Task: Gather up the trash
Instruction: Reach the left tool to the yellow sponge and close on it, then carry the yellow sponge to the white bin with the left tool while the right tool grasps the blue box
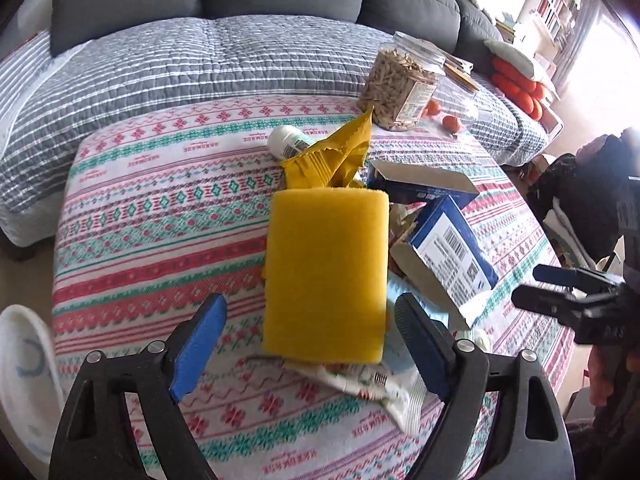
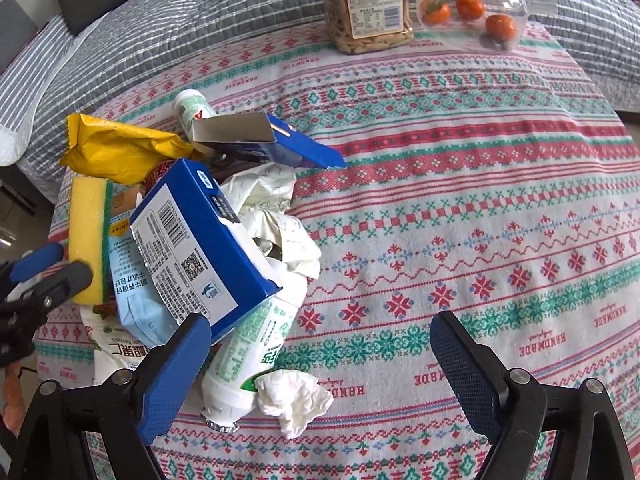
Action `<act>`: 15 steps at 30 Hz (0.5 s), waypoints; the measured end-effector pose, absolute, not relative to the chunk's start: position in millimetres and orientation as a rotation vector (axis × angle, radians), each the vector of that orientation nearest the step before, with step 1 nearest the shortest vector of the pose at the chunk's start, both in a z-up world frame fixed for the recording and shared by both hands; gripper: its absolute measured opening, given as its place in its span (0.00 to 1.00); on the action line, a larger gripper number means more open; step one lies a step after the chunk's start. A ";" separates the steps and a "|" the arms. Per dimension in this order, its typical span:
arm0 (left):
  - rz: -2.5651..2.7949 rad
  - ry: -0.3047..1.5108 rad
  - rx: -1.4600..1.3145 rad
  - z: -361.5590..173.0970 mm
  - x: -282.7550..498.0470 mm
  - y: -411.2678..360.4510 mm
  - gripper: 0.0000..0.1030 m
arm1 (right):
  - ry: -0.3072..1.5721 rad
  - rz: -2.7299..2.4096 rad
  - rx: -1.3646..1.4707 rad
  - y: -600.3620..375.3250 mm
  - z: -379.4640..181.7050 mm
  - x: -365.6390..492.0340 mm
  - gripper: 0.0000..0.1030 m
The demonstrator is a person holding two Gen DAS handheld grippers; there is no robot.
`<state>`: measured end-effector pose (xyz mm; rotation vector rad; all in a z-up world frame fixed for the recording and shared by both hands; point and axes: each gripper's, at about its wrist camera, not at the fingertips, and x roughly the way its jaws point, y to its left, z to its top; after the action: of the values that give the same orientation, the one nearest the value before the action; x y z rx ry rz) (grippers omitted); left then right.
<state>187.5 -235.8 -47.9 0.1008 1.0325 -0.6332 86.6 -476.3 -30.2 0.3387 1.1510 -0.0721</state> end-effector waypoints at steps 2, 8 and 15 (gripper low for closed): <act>-0.656 1.038 0.079 -50.1 190.9 -238.1 0.67 | 1.148 -0.061 0.324 -473.0 -31.5 88.4 0.91; -0.660 1.022 0.068 -42.8 188.8 -236.9 0.58 | 1.134 -0.014 0.292 -456.0 -28.1 96.0 0.91; -0.620 1.009 0.045 -27.4 175.6 -212.4 0.56 | 1.126 0.031 0.240 -427.6 -24.6 114.2 0.91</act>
<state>175.6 -212.4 -27.4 0.0452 1.0089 -0.6199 114.2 -427.6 -24.6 0.2400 1.1263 0.0310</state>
